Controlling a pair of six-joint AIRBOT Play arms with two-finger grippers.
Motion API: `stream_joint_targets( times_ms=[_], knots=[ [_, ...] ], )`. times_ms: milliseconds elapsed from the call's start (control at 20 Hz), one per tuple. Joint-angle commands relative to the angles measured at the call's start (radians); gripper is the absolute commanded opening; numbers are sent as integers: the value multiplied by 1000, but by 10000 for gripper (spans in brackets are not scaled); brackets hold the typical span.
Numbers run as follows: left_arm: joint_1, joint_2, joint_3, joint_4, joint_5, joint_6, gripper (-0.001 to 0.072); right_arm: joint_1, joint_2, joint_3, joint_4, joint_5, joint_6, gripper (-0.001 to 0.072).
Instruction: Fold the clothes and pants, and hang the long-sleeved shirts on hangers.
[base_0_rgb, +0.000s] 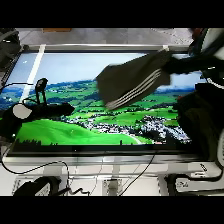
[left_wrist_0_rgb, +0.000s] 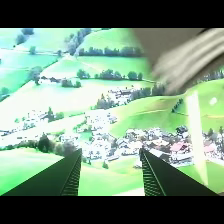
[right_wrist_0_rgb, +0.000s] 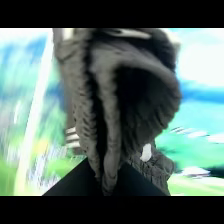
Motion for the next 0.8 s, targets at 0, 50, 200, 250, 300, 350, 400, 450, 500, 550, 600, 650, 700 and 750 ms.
stream_joint_targets(
  times_ms=[0, 50, 200, 250, 300, 350, 400, 450, 500, 550, 600, 650, 700, 750],
  knots=[
    [0, 1, 0, 1, 0, 0, 390, -261, 109, 85, -68, -38, 203, 23],
    [0, 1, 0, 1, 0, 0, 390, -345, 122, 116, -68, -35, 259, 23],
    [0, 1, 0, 1, 0, 0, 390, -576, 164, 206, -68, -3, 352, 22],
    [0, 1, 0, 1, 0, 0, 390, -642, 188, 212, -69, 9, 352, 22],
    [0, 1, 0, 1, 0, 0, 390, -703, 212, 212, -84, 34, 355, 22],
    [0, 1, 0, 1, 0, 0, 390, -762, 233, 212, -115, 82, 383, 22],
    [0, 1, 0, 0, 0, 0, 390, -809, 246, 212, -151, 142, 428, 22],
    [0, 1, 0, 0, 0, 0, 390, -852, 256, 212, -182, 217, 470, 22],
    [0, 1, 0, 0, 0, 0, 390, -886, 261, 211, -198, 290, 500, 22],
    [0, 1, 0, 0, 0, 0, 390, -909, 264, 211, -206, 343, 513, 22],
    [0, 1, 0, 0, 0, 0, 390, -924, 267, 211, -211, 383, 514, 23],
    [0, 1, 0, 0, 0, 0, 390, -930, 273, 211, -220, 410, 515, 22],
    [0, 1, 0, 0, 0, 0, 390, -930, 280, 211, -235, 430, 519, 22],
    [0, 1, 0, 0, 0, 0, 390, -929, 288, 211, -261, 454, 539, 22]
  ],
)
